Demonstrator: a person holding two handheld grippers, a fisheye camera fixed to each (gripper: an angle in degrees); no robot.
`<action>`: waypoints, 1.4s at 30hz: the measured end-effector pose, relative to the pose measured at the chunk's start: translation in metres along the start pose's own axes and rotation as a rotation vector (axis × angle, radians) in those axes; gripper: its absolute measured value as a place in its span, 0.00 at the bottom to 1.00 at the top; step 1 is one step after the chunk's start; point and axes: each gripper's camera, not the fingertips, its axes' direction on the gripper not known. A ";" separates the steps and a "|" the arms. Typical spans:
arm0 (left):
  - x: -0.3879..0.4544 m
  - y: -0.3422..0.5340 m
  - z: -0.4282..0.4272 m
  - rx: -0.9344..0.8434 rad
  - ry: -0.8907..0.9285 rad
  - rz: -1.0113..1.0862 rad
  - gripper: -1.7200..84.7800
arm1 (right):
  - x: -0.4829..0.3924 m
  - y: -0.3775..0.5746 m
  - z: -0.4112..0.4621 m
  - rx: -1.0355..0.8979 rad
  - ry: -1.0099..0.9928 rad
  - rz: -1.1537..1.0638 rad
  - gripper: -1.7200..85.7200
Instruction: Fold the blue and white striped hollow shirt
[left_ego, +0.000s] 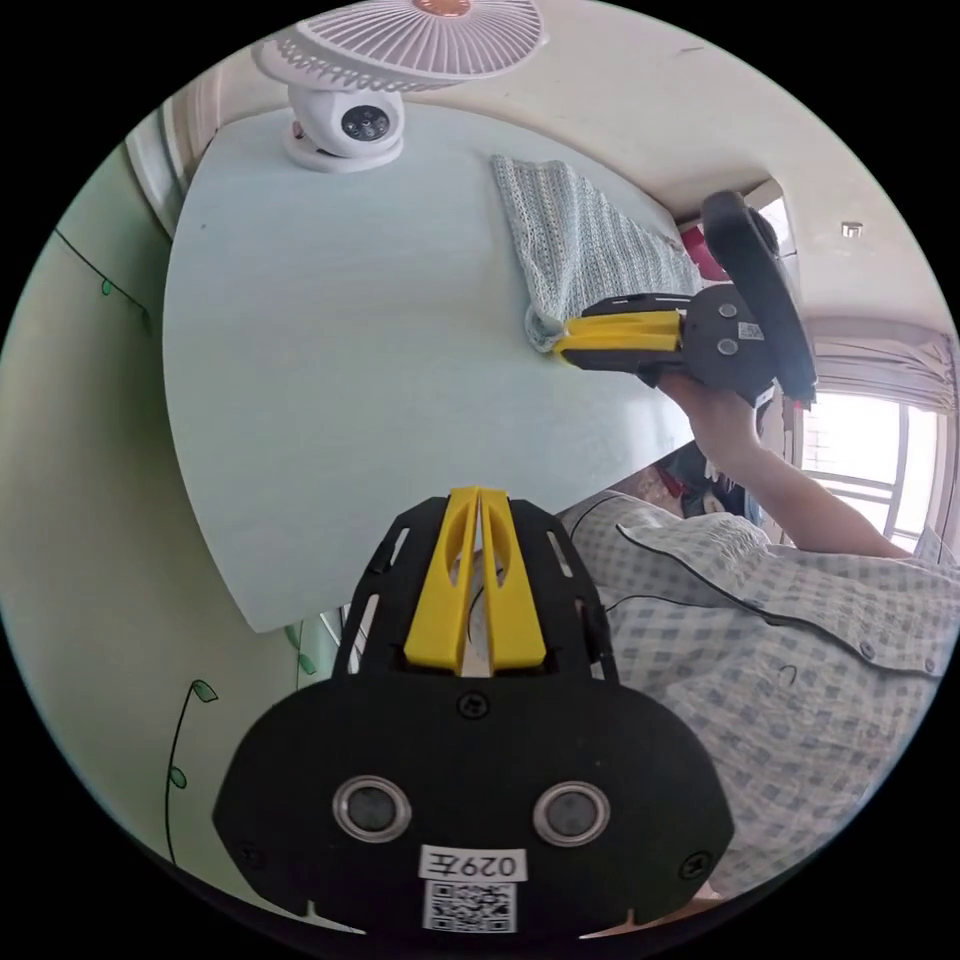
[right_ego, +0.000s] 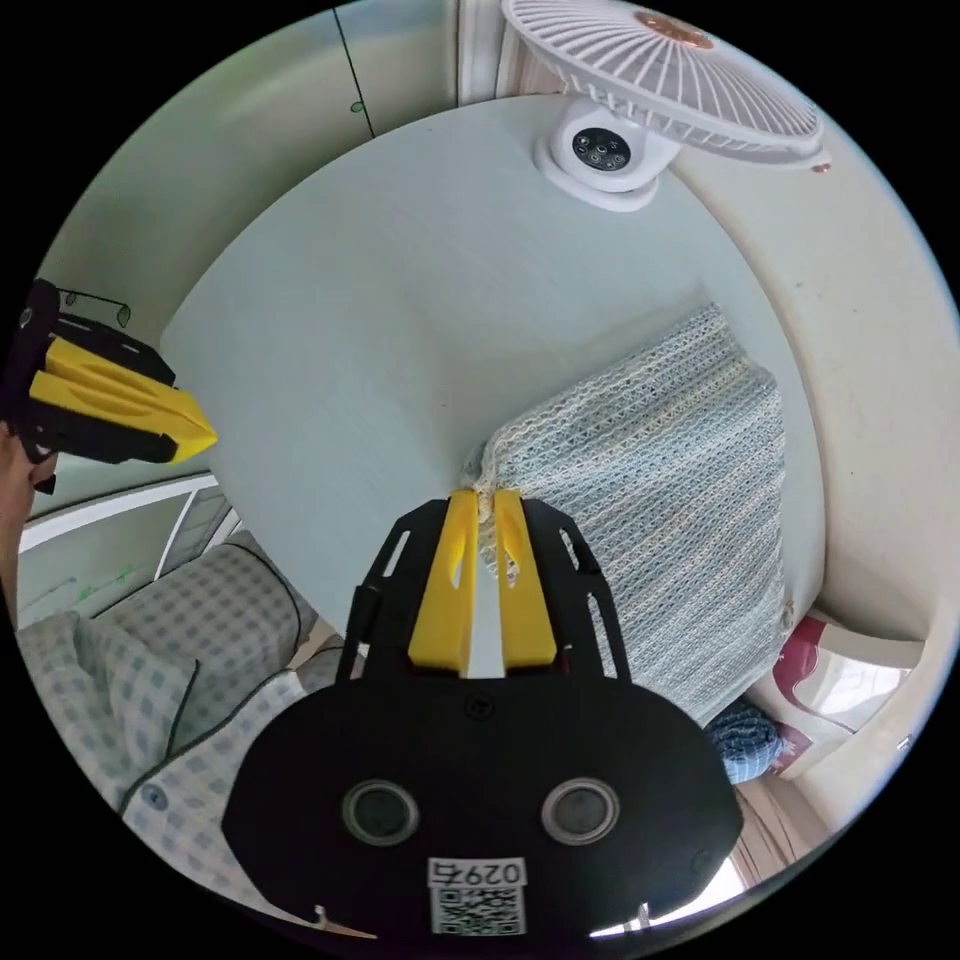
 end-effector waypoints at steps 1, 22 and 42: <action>0.004 -0.005 0.003 -0.010 0.007 0.017 0.01 | 0.012 0.007 -0.002 0.030 -0.108 0.014 0.04; 0.184 -0.114 0.082 -0.064 -0.127 0.168 0.15 | 0.288 0.569 0.099 0.721 -0.762 1.319 0.03; 0.333 -0.177 0.225 -0.043 -0.340 0.308 0.07 | 0.356 0.723 0.129 0.457 -0.802 1.088 0.02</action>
